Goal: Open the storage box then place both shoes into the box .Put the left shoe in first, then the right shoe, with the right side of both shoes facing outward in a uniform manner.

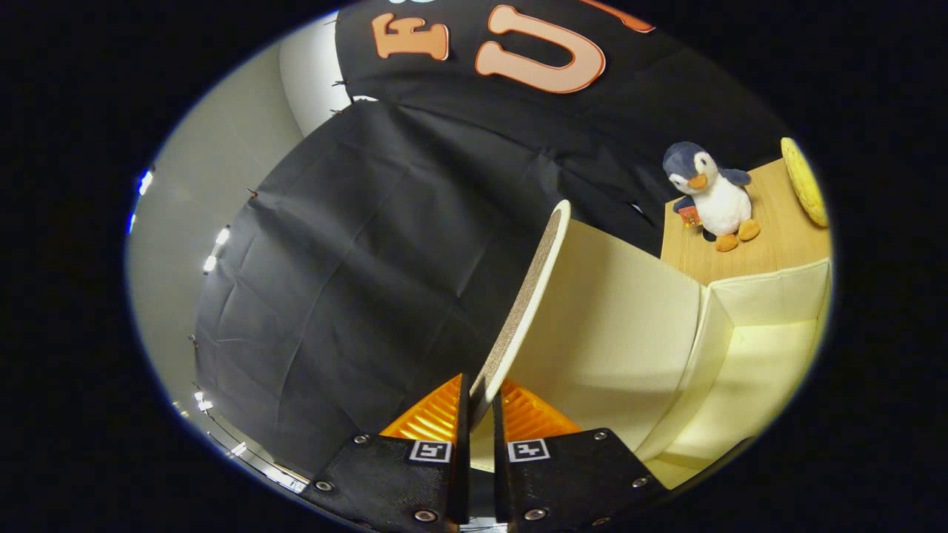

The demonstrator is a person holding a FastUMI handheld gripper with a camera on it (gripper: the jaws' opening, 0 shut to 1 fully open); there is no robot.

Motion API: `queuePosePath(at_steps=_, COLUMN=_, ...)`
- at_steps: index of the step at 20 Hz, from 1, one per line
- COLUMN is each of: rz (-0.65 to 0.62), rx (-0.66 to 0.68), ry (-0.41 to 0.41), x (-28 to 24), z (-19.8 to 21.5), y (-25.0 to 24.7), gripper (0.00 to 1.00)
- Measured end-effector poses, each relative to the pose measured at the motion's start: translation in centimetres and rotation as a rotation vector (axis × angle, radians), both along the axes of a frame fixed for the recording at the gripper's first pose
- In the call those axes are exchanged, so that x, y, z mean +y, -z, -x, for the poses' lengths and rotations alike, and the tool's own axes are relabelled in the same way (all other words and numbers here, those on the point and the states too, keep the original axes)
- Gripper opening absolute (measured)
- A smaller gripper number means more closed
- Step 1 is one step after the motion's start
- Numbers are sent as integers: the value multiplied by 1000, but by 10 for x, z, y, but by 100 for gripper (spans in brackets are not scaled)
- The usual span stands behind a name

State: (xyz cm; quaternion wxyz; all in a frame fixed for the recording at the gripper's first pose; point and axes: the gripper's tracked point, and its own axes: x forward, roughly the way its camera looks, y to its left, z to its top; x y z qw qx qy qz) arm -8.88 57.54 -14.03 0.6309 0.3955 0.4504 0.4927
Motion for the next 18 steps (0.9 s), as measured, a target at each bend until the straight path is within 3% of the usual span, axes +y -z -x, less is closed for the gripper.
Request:
queuePosePath(at_steps=6, rz=165, rx=6, ry=0, x=41, z=13, y=27, gripper=16)
queuePosePath(at_steps=11, rz=296, rx=-106, ry=10, x=9, z=12, y=43, gripper=55)
queuePosePath(at_steps=15, rz=323, rx=-199, ry=77, x=-50, z=-1, y=32, gripper=75)
queuePosePath(at_steps=18, rz=372, rx=-278, ry=139, x=-102, z=-12, y=30, gripper=83)
